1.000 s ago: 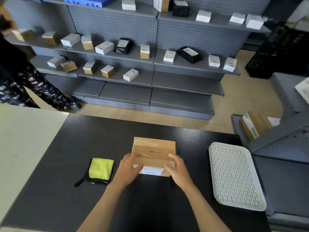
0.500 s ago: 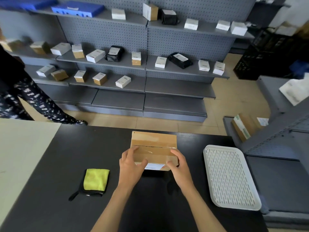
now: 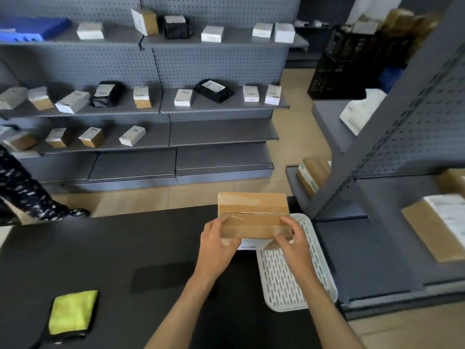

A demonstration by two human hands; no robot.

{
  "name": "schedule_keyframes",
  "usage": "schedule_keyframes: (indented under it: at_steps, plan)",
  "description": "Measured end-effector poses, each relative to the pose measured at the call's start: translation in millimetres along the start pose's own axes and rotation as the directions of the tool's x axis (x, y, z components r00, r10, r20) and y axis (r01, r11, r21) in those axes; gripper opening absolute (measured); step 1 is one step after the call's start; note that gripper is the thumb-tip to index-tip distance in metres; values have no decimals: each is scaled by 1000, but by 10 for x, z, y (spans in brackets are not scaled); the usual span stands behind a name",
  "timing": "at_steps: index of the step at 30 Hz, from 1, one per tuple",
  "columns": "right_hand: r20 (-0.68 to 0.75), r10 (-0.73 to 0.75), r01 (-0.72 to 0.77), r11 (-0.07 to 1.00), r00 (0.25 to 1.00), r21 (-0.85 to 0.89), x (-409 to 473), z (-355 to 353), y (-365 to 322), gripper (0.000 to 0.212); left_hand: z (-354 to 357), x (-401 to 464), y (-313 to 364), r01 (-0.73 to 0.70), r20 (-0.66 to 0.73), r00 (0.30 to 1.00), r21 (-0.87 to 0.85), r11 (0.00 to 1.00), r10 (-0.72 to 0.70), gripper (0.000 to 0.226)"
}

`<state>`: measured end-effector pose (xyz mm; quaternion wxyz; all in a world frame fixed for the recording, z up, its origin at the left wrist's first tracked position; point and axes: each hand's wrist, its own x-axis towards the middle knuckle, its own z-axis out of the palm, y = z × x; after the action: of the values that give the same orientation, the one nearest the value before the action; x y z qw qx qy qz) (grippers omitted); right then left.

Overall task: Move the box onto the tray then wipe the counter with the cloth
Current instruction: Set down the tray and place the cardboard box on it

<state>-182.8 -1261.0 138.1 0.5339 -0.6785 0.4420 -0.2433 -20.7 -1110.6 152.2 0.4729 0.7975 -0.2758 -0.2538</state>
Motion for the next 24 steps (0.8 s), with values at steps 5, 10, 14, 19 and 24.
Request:
schedule_keyframes:
  at_steps: [5,10,14,19,24]
  plan:
    - [-14,58,-58,998,998,11,374,-674,260,46,702,167,302,33,62,997,19,999,-34,62]
    - [-4,123,-123,992,992,-5,651,-1038,496,46,1173,268,439,65,94,993,41,997,-68,61]
    - [2,161,-161,987,987,17,748,-1151,671,47,1389,290,469,104,92,990,44,994,-107,63]
    - [0,195,-195,981,981,19,858,-1211,815,46,1541,265,425,114,104,987,60,992,-120,62]
    - [6,196,-196,981,981,-3,895,-1236,873,47,1621,264,338,132,123,982,84,988,-142,59]
